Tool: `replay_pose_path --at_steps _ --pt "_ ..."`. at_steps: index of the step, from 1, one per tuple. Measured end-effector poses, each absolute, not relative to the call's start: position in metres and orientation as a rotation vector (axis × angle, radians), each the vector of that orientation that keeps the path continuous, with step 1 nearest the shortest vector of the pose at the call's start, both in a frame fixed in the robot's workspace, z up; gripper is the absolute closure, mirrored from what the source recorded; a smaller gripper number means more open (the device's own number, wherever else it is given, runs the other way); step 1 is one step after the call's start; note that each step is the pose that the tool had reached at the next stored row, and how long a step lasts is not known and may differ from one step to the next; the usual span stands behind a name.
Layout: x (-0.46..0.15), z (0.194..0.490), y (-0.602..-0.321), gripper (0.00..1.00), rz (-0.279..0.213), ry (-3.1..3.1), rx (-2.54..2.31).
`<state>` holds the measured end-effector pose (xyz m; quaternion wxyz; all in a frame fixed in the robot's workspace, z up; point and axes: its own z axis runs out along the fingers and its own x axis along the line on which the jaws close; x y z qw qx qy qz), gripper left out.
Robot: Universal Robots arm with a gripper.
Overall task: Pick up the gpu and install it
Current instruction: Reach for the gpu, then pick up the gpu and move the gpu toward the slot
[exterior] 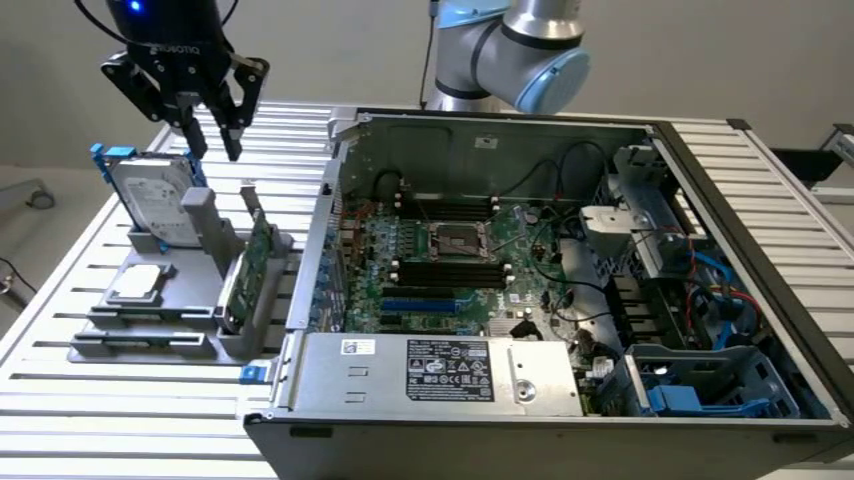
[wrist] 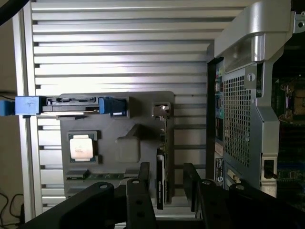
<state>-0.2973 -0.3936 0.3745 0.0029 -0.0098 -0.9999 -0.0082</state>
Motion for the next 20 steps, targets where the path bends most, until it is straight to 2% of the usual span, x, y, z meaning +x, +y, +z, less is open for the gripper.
replay_pose_path --at_steps 12,20 --pt "-0.297 0.374 -0.394 0.58 -0.026 -3.136 -0.031" --pt "-0.302 0.362 -0.402 0.58 -0.018 -3.136 -0.032"
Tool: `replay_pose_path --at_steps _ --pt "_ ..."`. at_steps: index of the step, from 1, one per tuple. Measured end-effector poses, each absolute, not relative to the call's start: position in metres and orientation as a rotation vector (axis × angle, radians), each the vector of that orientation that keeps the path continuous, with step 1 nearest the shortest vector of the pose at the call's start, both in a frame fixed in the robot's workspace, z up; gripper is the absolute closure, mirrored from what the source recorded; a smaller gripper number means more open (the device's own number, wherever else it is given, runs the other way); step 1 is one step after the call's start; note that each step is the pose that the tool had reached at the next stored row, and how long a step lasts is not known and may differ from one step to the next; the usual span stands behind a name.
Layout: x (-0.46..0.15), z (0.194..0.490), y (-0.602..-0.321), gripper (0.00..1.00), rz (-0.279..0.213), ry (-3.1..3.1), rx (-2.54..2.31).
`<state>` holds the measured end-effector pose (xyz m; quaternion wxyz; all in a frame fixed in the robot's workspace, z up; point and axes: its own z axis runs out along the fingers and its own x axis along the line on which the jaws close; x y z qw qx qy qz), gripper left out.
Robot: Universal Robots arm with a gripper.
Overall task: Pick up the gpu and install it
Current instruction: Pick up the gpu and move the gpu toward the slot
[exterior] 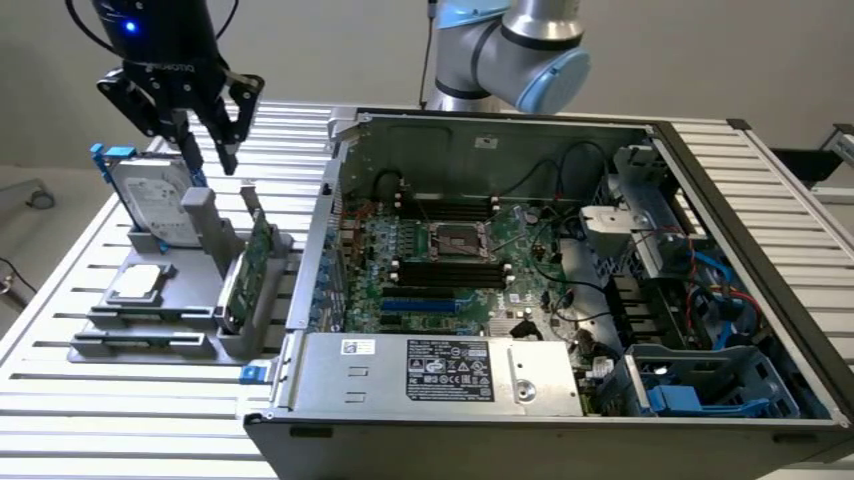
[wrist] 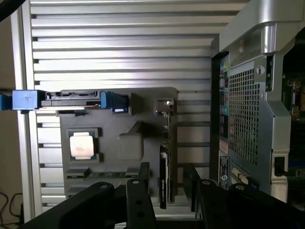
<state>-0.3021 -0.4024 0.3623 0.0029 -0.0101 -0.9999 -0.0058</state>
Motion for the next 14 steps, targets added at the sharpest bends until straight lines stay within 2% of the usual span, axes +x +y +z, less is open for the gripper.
replay_pose_path --at_steps 14 --pt "-0.302 0.337 -0.433 0.58 -0.018 -3.136 -0.017"
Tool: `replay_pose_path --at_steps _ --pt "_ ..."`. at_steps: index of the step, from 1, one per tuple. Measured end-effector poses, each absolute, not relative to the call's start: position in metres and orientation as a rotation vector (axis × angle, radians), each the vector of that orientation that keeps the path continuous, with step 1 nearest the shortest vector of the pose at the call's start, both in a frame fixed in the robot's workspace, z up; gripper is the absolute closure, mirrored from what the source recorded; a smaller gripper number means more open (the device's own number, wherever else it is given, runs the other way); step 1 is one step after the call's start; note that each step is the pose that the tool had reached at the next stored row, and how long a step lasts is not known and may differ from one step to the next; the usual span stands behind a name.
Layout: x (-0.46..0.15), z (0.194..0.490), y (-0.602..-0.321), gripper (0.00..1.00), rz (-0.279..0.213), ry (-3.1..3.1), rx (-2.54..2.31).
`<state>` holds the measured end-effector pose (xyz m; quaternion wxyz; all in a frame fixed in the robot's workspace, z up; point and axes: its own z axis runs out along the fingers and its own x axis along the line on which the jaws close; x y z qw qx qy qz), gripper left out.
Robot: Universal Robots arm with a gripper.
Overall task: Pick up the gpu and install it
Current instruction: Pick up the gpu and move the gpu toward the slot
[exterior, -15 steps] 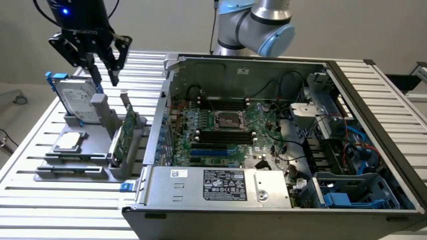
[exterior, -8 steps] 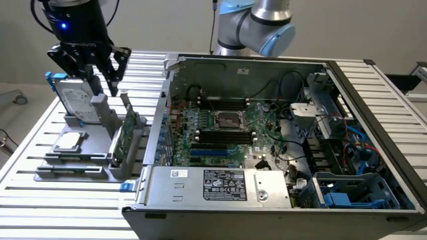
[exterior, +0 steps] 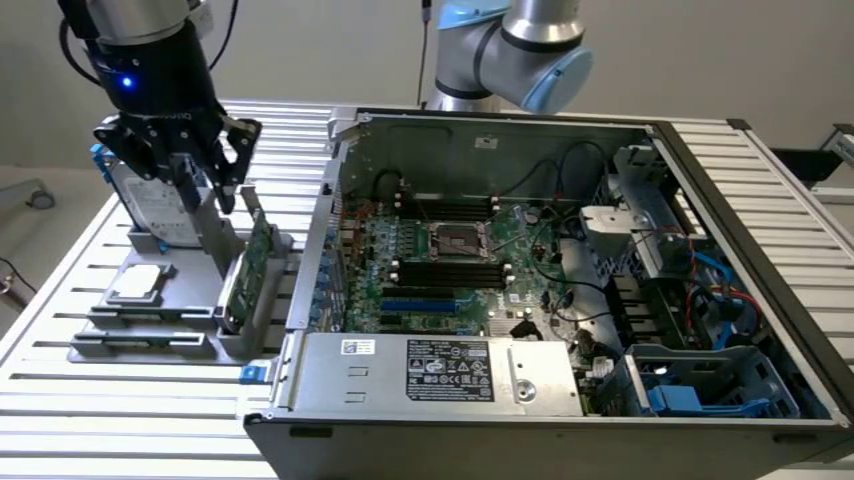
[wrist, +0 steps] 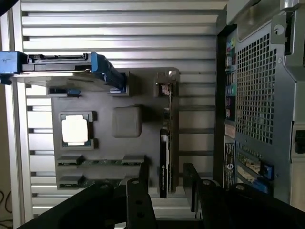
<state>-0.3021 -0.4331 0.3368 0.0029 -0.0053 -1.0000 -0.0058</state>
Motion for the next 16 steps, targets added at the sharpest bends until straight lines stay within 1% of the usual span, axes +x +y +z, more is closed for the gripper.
replay_pose_path --at_steps 7,16 --pt "-0.302 0.324 -0.436 0.58 -0.018 -3.136 -0.006" --pt "-0.302 0.308 -0.430 0.58 -0.009 -3.136 0.010"
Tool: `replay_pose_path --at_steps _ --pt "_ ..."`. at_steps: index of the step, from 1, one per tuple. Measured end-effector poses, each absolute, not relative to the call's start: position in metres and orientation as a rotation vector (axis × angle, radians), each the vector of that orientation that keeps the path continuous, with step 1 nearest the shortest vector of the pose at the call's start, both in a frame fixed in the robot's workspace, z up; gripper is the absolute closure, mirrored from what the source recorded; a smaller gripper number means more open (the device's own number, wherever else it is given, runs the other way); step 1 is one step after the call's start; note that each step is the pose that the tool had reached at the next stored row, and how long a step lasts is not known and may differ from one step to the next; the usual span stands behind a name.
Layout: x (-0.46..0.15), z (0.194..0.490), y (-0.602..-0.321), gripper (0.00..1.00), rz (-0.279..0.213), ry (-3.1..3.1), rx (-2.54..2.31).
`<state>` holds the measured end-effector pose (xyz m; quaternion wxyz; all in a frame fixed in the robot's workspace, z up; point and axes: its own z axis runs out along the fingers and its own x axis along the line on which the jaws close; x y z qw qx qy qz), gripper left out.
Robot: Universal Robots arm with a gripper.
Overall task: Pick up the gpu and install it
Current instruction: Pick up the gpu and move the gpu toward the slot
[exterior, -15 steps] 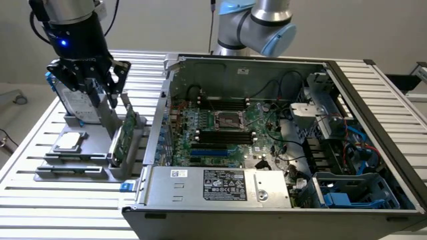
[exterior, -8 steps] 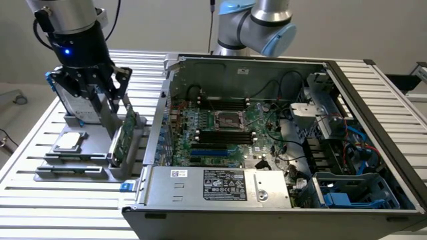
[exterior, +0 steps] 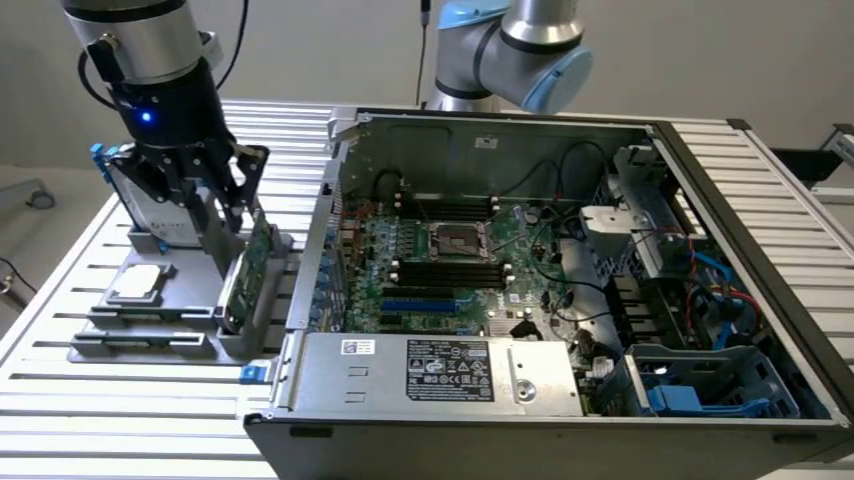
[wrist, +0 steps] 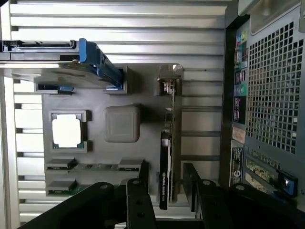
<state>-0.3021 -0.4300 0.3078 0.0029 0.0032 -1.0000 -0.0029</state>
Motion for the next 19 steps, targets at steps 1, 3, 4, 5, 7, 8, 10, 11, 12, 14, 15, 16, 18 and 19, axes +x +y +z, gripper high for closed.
replay_pose_path --at_steps 1,3,4,5,7,8,10,11,12,14,15,16,18,19 --pt "-0.302 0.306 -0.430 0.58 -0.005 -3.136 0.012" --pt "-0.302 0.303 -0.429 0.58 0.005 -3.136 0.014" --pt "-0.302 0.302 -0.429 0.58 0.010 -3.136 0.015" --pt "-0.302 0.300 -0.429 0.58 0.016 -3.135 0.016" --pt "-0.302 0.297 -0.429 0.58 0.028 -3.135 0.017" --pt "-0.302 0.296 -0.429 0.58 0.032 -3.135 0.017" --pt "-0.303 0.292 -0.428 0.58 0.034 -3.135 0.018" --pt "-0.303 0.290 -0.428 0.58 0.035 -3.135 0.018" --pt "-0.303 0.289 -0.428 0.58 0.036 -3.135 0.018" --pt "-0.303 0.285 -0.428 0.58 0.038 -3.135 0.018" --pt "-0.304 0.283 -0.428 0.58 0.039 -3.135 0.019" --pt "-0.304 0.281 -0.428 0.58 0.040 -3.135 0.019" --pt "-0.304 0.278 -0.428 0.58 0.040 -3.135 0.019" --pt "-0.304 0.276 -0.428 0.58 0.041 -3.135 0.019"
